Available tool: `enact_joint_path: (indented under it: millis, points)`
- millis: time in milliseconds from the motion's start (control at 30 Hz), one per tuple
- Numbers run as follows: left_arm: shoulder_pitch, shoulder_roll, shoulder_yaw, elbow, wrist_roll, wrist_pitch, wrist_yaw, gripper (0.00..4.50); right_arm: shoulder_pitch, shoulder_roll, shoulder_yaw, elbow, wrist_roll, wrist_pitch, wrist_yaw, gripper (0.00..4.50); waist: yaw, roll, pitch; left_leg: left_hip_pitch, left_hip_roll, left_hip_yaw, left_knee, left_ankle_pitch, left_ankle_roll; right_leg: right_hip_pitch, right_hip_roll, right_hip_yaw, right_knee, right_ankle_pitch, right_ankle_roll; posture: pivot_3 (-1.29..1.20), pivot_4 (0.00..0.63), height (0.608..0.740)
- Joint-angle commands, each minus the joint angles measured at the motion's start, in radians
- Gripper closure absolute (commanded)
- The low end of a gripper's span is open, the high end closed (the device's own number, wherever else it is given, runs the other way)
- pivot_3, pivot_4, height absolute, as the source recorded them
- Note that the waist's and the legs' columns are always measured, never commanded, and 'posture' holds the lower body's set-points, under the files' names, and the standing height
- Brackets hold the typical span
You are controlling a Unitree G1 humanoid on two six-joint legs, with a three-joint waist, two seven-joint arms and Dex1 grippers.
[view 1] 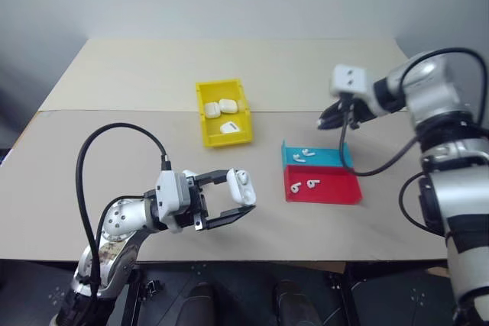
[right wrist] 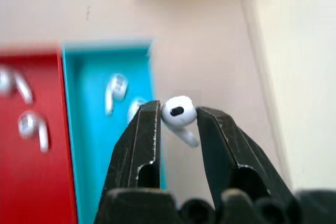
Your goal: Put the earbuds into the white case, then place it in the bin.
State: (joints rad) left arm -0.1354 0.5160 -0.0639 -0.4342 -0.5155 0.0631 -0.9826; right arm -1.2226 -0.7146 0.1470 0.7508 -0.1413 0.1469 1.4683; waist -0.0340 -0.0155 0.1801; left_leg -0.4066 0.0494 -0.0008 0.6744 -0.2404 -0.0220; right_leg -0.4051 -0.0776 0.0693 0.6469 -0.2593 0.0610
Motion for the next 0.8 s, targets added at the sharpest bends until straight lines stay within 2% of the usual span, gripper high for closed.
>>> enact_joint_path:
  millis: [33,167,267,333,433,633,700,800]
  points:
    - [-0.09,-0.031,-0.012,0.042,-0.019,-0.032,-0.034,1.73,0.137,-0.052,-0.224,-0.467,0.269,0.369,-0.007,3.18,0.013,0.0,0.0,0.0,0.0,0.0,0.0,0.0,0.0,0.0,0.0,0.0,0.0,0.0,0.0,0.0,0.15,0.74]
    - [-0.187,-0.082,-0.035,0.119,-0.022,-0.048,-0.079,1.73,0.304,-0.062,-0.468,-0.895,0.547,0.785,-0.131,3.18,0.024,0.0,0.0,-0.001,0.0,-0.001,0.001,0.0,0.0,0.001,0.0,-0.001,0.0,0.0,0.0,0.0,0.15,0.74]
    - [-0.255,-0.128,-0.054,0.181,-0.017,-0.061,-0.105,1.73,0.368,-0.037,-0.653,-1.099,0.726,1.036,-0.254,3.18,0.027,0.0,0.0,-0.001,0.0,-0.001,0.002,0.0,0.0,0.001,0.0,-0.001,0.0,0.0,0.0,0.0,0.15,0.74]
    - [-0.295,-0.164,-0.066,0.228,-0.012,-0.082,-0.125,1.73,0.36,0.016,-0.776,-1.182,0.833,1.195,-0.355,3.18,0.025,0.0,0.0,0.0,-0.001,-0.001,0.002,0.0,0.0,0.002,0.0,-0.001,0.0,0.0,0.0,0.0,0.15,0.74]
    - [-0.351,-0.214,-0.087,0.291,-0.008,-0.097,-0.154,1.73,0.336,0.16,-0.941,-1.304,0.978,1.372,-0.489,3.18,0.018,-0.001,-0.001,0.001,-0.001,-0.001,0.002,0.0,0.0,0.002,0.001,0.0,0.0,0.0,0.0,0.0,0.15,0.74]
    - [-0.413,-0.273,-0.099,0.356,-0.014,-0.107,-0.194,1.73,0.399,0.439,-1.062,-1.471,1.237,1.468,-0.733,3.18,0.018,0.0,-0.002,0.0,-0.001,-0.002,0.001,0.0,0.0,0.001,0.001,0.0,0.001,0.0,0.0,0.0,0.15,0.74]
    - [-0.424,-0.28,-0.099,0.37,-0.01,-0.117,-0.212,1.73,0.461,0.466,-1.044,-1.504,1.324,1.459,-0.799,3.18,0.02,0.0,-0.002,-0.001,-0.001,-0.002,0.002,0.0,0.0,0.001,0.0,0.0,0.0,0.0,0.001,0.0,0.15,0.74]
    - [-0.431,-0.288,-0.097,0.376,-0.006,-0.12,-0.218,1.73,0.543,0.419,-1.003,-1.464,1.496,1.389,-0.929,3.18,0.022,0.0,-0.002,-0.002,-0.001,-0.002,0.002,0.0,0.0,0.001,0.0,-0.001,0.0,0.0,0.001,0.0,0.15,0.74]
